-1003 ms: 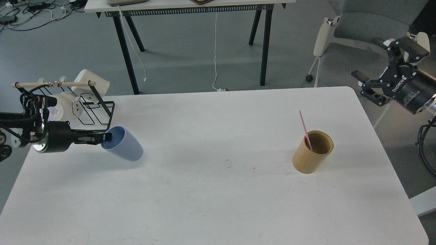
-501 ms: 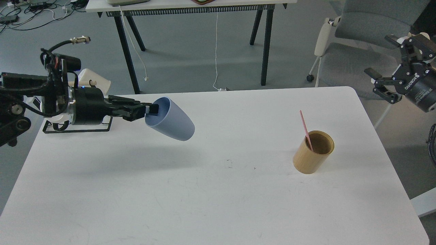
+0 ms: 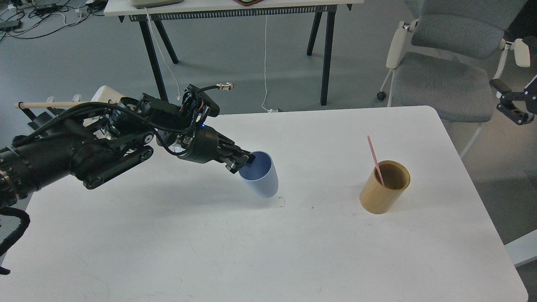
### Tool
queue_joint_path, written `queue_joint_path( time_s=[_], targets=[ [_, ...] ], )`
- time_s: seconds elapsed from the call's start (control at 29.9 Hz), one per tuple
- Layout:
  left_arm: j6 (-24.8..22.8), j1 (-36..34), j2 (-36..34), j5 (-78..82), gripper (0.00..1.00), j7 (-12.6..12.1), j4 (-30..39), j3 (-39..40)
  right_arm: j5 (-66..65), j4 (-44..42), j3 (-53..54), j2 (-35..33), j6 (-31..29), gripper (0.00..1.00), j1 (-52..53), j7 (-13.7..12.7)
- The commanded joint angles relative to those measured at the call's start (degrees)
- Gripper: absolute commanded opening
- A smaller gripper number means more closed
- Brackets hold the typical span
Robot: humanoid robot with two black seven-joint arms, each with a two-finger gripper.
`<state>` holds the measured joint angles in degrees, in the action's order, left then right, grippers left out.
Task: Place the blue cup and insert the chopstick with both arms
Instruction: 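Carry the blue cup toward the table center and set it down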
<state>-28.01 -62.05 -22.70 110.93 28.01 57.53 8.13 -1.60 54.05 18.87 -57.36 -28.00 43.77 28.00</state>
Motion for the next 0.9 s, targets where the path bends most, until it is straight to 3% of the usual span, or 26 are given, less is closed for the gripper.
queue_joint_path(
  time_s=[0.0,0.2,0.4,0.87],
  targets=[
    [0.0,0.1,3.1,4.6,0.00,0.0,-2.8,0.0,-0.1,0.0,-0.1,0.0,0.0,0.98,-0.4,0.0],
    [0.0,0.1,6.3,9.4,0.00,0.0,-4.4,0.6,0.0,0.0,-0.1,0.0,0.0,0.98,-0.6,0.0],
    [0.0,0.6,11.0,13.3,0.00,0.0,-10.3,0.3,-0.1,-0.1,-0.1,0.0,0.0,0.98,-0.6,0.0],
    [0.0,2.4,12.7,13.2,0.06,0.0,-10.9,0.8,-0.1,-0.1,-0.1,0.1,0.0,0.98,-0.7,0.0]
  ],
)
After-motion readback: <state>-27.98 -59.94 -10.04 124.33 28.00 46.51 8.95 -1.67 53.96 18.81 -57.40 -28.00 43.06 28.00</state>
